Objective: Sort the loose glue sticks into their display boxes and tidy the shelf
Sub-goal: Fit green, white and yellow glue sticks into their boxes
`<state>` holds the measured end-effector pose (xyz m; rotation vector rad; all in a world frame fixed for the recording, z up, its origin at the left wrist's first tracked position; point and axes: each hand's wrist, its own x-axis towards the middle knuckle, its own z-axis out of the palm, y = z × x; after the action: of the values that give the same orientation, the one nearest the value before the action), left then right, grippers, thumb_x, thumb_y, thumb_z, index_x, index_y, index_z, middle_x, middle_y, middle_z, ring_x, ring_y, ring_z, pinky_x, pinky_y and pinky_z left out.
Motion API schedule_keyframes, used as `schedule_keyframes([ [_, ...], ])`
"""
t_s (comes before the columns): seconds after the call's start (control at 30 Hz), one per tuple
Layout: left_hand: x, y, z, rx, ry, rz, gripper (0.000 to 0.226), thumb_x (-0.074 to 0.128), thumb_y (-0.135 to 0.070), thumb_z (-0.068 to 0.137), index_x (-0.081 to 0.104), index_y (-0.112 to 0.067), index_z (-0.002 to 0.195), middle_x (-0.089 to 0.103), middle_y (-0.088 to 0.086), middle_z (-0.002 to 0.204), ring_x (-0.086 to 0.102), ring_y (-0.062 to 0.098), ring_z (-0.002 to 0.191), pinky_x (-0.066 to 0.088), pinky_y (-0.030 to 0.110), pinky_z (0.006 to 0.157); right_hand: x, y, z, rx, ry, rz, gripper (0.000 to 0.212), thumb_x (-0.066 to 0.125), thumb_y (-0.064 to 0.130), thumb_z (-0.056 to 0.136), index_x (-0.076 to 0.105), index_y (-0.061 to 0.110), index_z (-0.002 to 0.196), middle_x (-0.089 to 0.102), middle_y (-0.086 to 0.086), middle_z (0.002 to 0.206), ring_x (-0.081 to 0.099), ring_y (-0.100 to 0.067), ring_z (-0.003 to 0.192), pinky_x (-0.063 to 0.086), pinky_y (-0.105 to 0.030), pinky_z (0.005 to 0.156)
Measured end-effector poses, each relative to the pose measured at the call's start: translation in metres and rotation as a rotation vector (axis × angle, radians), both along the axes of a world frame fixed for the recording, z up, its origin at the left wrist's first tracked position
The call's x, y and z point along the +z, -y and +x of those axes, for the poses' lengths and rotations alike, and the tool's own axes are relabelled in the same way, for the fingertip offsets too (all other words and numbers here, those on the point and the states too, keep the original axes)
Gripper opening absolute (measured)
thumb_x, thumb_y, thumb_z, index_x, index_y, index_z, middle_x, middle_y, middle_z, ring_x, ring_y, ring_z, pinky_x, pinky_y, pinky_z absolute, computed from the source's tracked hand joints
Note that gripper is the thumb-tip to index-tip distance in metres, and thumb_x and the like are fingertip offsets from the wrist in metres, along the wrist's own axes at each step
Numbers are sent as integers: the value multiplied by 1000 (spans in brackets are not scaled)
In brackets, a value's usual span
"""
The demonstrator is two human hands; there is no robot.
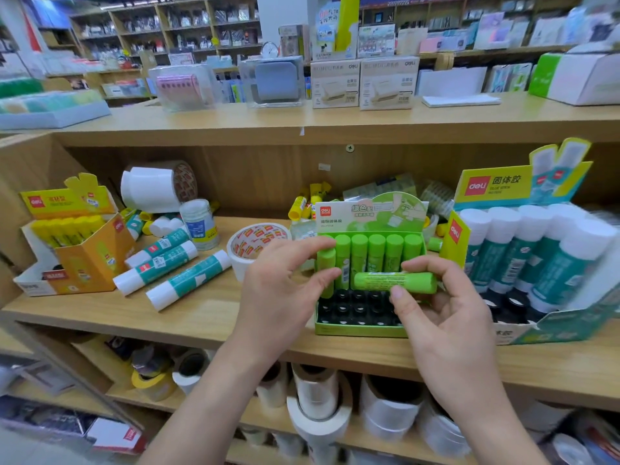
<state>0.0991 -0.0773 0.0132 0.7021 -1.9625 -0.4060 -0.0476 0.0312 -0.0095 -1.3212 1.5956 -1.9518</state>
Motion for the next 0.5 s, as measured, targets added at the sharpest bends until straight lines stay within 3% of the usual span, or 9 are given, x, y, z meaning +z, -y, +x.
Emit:
schedule_keyframes([
  [0.13,-5,6,0,31,42,-66,38,80,-23,74,70,-24,111,64,-15,100,56,9,98,50,34,85,-2,0,-1,-4,-8,10,28,68,7,85,60,32,95,60,9,99,61,-17,86,50,-20,69],
  [0.27,-8,14,0,79,45,-161,35,71,-35,78,72,-18,108,62,-3,98,54,10,93,47,30,84,-3,2,-1,-10,-28,32,21,66,24,81,59,35,97,61,9,99,62,-17,89,51,-23,70],
  [0.5,-10,22,2,90,141,-328,29,68,-29,84,74,-11,106,65,5,100,56,21,91,45,29,84,-3,4,-1,-23,-64,27,26,63,26,79,56,39,100,61,12,102,62,-16,92,51,-20,69],
])
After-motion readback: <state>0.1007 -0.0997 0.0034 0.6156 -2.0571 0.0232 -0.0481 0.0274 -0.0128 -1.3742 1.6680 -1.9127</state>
